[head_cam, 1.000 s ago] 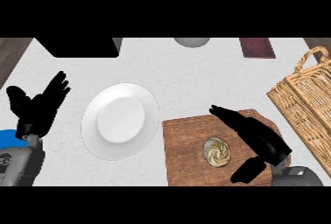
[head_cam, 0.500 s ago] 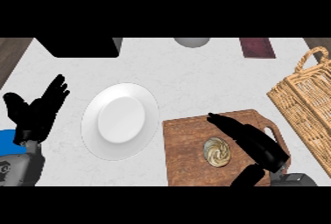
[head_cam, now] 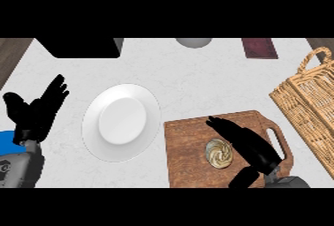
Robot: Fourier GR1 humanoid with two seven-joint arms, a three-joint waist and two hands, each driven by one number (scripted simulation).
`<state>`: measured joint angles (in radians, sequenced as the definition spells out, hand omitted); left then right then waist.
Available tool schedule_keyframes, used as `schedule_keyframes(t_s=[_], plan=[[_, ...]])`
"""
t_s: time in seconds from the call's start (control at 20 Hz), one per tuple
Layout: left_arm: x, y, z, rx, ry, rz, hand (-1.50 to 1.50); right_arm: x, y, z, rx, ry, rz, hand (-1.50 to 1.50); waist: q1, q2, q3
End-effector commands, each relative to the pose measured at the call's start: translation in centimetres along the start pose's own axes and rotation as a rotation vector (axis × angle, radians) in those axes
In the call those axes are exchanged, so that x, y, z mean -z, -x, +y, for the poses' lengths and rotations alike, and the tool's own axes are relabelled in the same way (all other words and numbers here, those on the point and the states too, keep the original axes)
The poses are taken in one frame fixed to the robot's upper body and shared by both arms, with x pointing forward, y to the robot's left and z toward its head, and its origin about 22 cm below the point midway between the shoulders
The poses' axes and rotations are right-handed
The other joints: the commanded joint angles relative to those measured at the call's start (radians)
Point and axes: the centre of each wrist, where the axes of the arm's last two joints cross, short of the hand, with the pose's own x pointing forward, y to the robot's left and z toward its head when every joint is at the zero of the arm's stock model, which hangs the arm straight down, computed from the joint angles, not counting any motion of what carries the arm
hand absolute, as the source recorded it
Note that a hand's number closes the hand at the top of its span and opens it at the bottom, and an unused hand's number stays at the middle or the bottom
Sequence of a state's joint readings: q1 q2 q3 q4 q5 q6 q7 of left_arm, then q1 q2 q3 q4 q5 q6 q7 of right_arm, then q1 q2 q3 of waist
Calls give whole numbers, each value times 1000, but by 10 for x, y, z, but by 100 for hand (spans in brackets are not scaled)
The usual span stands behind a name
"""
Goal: Pick the cupcake from the cutting board and place it in the basket
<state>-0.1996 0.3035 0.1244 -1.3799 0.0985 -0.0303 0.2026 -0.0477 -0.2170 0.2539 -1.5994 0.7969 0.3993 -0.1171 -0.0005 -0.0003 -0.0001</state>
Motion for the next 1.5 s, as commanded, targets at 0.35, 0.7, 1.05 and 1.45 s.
schedule_keyframes(t_s=[0.35, 0.7, 1.05, 1.45], plan=[[5, 0, -9, 0, 3, 15, 0, 24, -10, 21, -146, -50, -21, 150, 0, 0, 0], [0, -8, 1, 17, 1, 3, 0, 48, -11, 25, 32, 184, 403, 150, 13, 5, 1], [2, -2, -11, -9, 44, -1, 0, 62, -15, -10, 185, 488, 867, 150, 54, 14, -1], [12, -19, -19, 9, 79, -12, 0, 116, -91, -48, 376, 927, 741, 150, 84, 12, 2]])
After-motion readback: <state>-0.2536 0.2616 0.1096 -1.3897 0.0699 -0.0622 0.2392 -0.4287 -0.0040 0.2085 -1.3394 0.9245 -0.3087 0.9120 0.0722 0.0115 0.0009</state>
